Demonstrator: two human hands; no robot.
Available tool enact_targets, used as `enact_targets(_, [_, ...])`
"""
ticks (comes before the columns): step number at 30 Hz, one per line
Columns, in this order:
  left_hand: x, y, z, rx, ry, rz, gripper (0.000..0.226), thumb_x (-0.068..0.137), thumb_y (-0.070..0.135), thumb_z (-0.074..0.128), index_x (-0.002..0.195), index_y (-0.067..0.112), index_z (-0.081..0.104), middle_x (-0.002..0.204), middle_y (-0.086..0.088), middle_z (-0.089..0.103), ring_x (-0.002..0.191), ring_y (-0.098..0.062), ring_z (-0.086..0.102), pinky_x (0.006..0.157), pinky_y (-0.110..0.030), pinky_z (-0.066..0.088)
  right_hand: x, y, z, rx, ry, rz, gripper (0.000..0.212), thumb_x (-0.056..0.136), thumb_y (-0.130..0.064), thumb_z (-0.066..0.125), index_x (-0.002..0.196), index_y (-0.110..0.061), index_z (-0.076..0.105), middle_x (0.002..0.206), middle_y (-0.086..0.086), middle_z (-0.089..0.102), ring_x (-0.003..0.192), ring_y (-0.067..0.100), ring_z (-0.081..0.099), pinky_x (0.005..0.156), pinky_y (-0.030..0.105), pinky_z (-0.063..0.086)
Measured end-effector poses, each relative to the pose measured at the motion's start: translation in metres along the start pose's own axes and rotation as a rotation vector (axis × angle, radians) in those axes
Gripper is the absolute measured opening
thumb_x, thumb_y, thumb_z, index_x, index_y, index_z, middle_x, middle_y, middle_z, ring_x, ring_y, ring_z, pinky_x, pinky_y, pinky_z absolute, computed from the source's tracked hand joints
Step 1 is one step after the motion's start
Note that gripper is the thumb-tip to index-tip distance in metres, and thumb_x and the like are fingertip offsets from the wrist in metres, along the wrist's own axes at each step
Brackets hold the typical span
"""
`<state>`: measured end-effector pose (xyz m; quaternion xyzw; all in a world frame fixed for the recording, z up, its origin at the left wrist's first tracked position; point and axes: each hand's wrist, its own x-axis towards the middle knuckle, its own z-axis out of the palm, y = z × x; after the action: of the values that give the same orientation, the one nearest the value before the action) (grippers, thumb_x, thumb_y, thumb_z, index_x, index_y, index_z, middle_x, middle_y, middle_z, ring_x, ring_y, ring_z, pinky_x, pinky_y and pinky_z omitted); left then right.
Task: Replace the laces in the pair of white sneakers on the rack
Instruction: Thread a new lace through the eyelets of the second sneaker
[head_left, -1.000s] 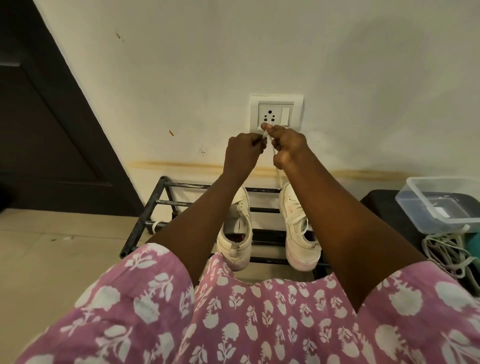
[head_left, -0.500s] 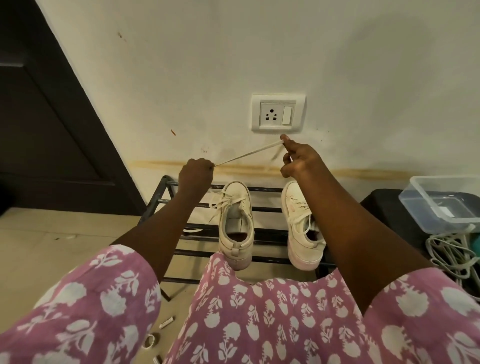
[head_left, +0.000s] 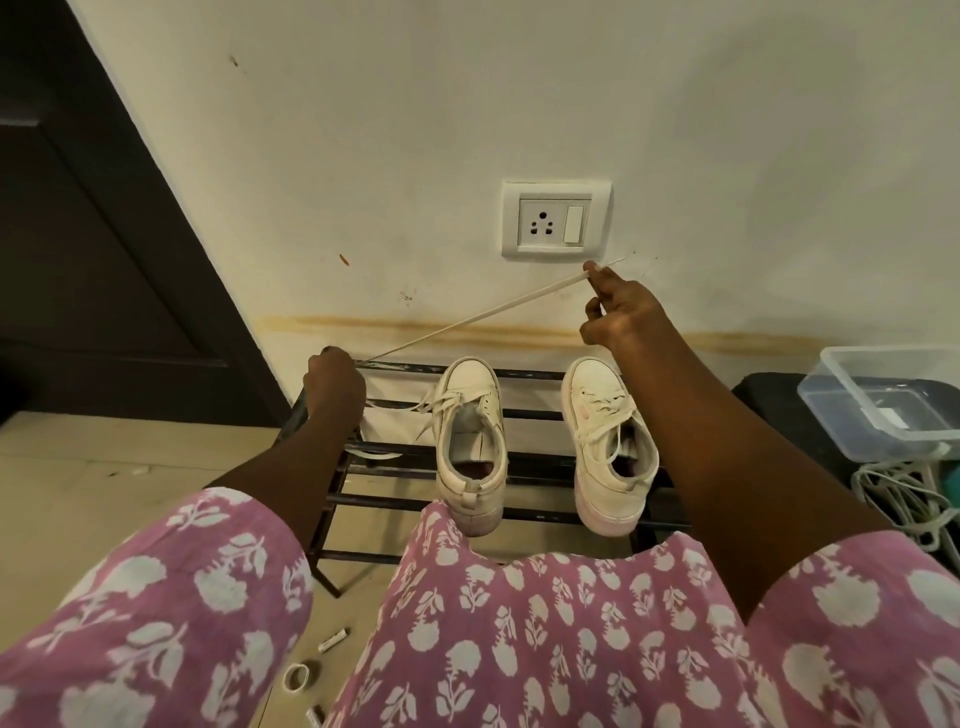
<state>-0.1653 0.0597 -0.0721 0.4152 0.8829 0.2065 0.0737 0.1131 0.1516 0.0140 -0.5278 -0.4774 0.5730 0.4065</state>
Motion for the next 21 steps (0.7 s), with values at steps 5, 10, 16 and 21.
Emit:
enact_targets(5, [0.001, -0.01, 0.003, -0.046, 0.001, -0.087, 0.026, 0.095, 0.001, 0.039, 0.114, -0.008, 0.053, 0.117, -0.027, 0.055, 0.112, -0.038, 0.049, 0.092, -0.043, 0.042, 0.001, -0.008, -0.005, 0.093, 0.057, -0.013, 0.051, 0.088, 0.007, 0.055, 0.135, -0.012, 0.051, 0.108, -0.011, 0.052, 0.068, 0.005, 0.039, 0.071, 0.015, 0.038])
enact_targets(10, [0.002, -0.004, 0.006, -0.009, -0.068, -0.023, 0.028, 0.095, 0.003, 0.042, 0.117, -0.007, 0.056, 0.12, -0.022, 0.057, 0.114, -0.034, 0.052, 0.093, -0.036, 0.041, -0.003, -0.02, 0.01, 0.426, 0.139, 0.121, 0.018, 0.088, -0.002, 0.061, 0.097, -0.018, 0.065, 0.091, -0.005, 0.064, 0.062, 0.007, 0.033, 0.063, 0.021, 0.031])
enact_targets(16, [0.002, 0.045, -0.002, -0.238, -0.078, 0.256, 0.037, 0.09, 0.0, 0.047, 0.124, 0.003, 0.06, 0.13, -0.014, 0.058, 0.123, -0.026, 0.051, 0.105, -0.028, 0.031, -0.01, -0.015, 0.031, 0.138, 0.024, -0.099, 0.028, 0.084, 0.007, 0.059, 0.072, -0.017, 0.057, 0.062, -0.011, 0.067, 0.062, -0.003, 0.058, 0.058, 0.016, 0.035])
enact_targets(21, [-0.015, 0.105, -0.029, -1.013, -0.372, 0.263, 0.028, 0.095, 0.018, 0.052, 0.114, 0.003, 0.065, 0.105, -0.015, 0.069, 0.091, -0.017, 0.067, 0.084, -0.019, 0.051, -0.016, -0.011, 0.051, -0.097, -0.111, -0.299, 0.019, 0.077, 0.01, 0.066, 0.075, -0.008, 0.065, 0.078, -0.003, 0.062, 0.08, 0.007, 0.055, 0.07, 0.013, 0.043])
